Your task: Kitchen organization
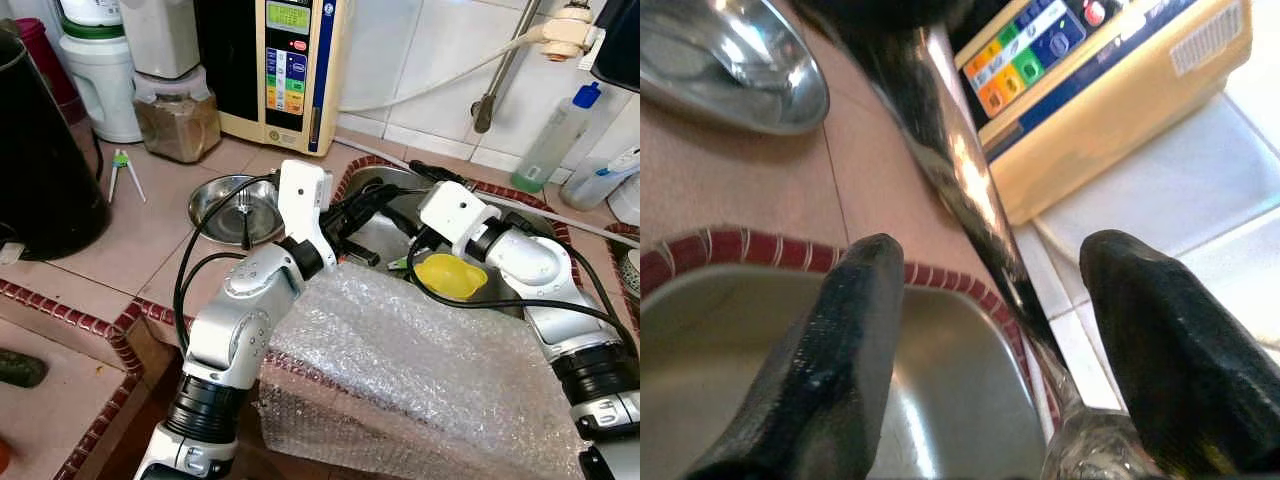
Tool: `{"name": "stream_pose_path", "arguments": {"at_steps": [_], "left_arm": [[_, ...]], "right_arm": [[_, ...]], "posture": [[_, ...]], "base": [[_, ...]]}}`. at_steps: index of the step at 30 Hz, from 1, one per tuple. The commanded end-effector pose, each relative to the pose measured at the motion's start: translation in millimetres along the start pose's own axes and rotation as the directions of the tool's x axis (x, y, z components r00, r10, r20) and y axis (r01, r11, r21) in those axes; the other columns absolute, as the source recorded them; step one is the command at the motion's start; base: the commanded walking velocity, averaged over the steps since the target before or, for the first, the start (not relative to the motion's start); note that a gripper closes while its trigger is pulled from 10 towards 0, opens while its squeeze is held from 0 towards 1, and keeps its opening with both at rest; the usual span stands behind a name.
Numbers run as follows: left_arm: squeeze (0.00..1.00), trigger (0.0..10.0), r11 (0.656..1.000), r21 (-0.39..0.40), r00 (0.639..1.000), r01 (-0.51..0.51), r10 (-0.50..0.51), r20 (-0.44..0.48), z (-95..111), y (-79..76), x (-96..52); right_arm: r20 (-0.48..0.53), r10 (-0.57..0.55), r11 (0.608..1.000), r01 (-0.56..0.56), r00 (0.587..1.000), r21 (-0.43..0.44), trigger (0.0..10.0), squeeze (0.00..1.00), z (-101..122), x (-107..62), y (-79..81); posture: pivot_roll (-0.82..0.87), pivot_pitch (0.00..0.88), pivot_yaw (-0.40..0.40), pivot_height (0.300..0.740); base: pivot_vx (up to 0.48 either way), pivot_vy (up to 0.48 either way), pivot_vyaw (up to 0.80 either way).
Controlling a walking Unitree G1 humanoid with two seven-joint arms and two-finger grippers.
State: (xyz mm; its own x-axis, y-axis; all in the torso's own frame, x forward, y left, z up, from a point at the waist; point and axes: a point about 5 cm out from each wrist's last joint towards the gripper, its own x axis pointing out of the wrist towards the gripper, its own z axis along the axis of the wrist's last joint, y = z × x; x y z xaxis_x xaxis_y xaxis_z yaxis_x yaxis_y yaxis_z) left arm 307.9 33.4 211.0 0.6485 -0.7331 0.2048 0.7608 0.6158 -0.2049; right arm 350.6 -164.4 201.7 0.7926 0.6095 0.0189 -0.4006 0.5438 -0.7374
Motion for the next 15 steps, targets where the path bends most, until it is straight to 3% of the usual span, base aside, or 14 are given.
{"name": "stream_pose_path", "arguments": {"at_steps": [1, 15], "left_arm": [[0.00, 0.0, 0.999, 0.022, 1.000, 0.031, -0.031, -0.003, 1, -7.2, 1.3], [0.00, 0.0, 0.998, 0.051, 1.000, 0.021, -0.021, -0.006, 1, -5.3, 1.1]], "right_arm": [[0.004, -0.029, 0.999, 0.029, 1.000, -0.020, 0.0, 0.00, 0, -0.6, -9.4], [-0.029, -0.052, 0.998, 0.051, 0.998, -0.041, 0.0, 0.00, -11, -10.9, -22.5]], "posture": [[0.02, 0.077, -0.074, 0.740], [0.01, 0.076, -0.074, 0.740]], "base": [[0.000, 0.000, 0.00], [0.000, 0.000, 0.00]]}}
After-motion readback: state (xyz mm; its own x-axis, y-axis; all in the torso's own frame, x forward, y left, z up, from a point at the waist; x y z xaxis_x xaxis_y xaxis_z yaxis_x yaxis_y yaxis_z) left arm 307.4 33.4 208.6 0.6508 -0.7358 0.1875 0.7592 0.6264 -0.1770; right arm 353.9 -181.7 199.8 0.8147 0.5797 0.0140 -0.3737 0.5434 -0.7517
